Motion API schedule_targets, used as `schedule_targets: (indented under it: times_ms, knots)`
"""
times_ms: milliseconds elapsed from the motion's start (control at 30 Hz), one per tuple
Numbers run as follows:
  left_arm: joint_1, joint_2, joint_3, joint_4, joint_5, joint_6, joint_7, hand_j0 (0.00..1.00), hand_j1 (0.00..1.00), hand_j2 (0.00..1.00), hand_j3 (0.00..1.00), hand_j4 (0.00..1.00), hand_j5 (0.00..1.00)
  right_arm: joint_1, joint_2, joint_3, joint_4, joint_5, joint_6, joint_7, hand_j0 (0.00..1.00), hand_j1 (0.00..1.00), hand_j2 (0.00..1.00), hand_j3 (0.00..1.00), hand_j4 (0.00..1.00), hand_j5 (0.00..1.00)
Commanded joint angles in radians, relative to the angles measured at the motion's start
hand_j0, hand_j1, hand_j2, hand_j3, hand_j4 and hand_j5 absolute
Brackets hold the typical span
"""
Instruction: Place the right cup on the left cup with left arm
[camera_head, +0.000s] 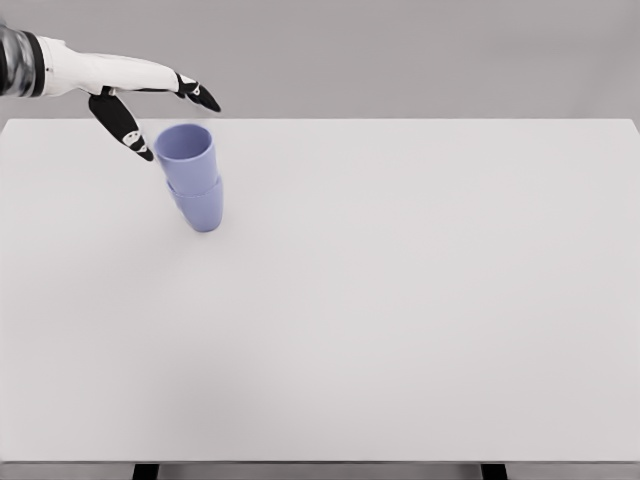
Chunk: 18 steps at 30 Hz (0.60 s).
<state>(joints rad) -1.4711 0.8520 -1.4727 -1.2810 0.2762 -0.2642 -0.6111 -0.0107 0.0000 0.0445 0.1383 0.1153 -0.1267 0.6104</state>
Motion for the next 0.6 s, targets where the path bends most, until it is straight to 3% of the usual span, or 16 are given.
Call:
schedule_targets:
  times_ms: [0,133,233,300,400,500,567]
  knots:
    - [0.0,0.001,0.002,0.0,0.001,0.002,0.0,0.97,0.97,0.97,0.97,0.97,0.97,0.0,0.0,0.0,0.0,0.001,-0.001,0.0,1.0,1.0,1.0,1.0,1.0,1.0]
    - [-0.002,0.001,0.002,-0.007,0.003,0.0,0.0,1.0,1.0,1.0,1.0,1.0,1.0,0.0,0.0,0.0,0.0,0.001,-0.001,0.0,1.0,1.0,1.0,1.0,1.0,1.0]
    - [-0.011,0.044,0.044,-0.164,0.047,-0.012,0.0,1.0,1.0,1.0,1.0,1.0,1.0,0.0,0.0,0.0,0.001,0.001,-0.001,0.0,1.0,1.0,1.0,1.0,1.0,1.0]
    - [-0.012,0.082,0.069,-0.276,0.142,-0.119,0.0,1.0,1.0,1.0,1.0,1.0,1.0,0.0,0.0,0.0,0.0,0.001,-0.001,0.0,1.0,1.0,1.0,1.0,1.0,1.0]
    - [-0.009,0.166,0.112,-0.428,0.219,-0.211,0.0,1.0,1.0,1.0,1.0,1.0,1.0,0.0,0.0,0.0,0.0,0.001,-0.001,0.0,1.0,1.0,1.0,1.0,1.0,1.0]
    - [0.002,0.24,0.121,-0.478,0.225,-0.347,0.0,1.0,1.0,1.0,1.0,1.0,1.0,0.0,0.0,0.0,0.0,0.001,-0.001,0.0,1.0,1.0,1.0,1.0,1.0,1.0]
    - [0.06,0.24,0.129,-0.482,0.224,-0.347,0.0,1.0,1.0,1.0,1.0,1.0,1.0,0.0,0.0,0.0,0.0,0.001,-0.001,0.0,1.0,1.0,1.0,1.0,1.0,1.0]
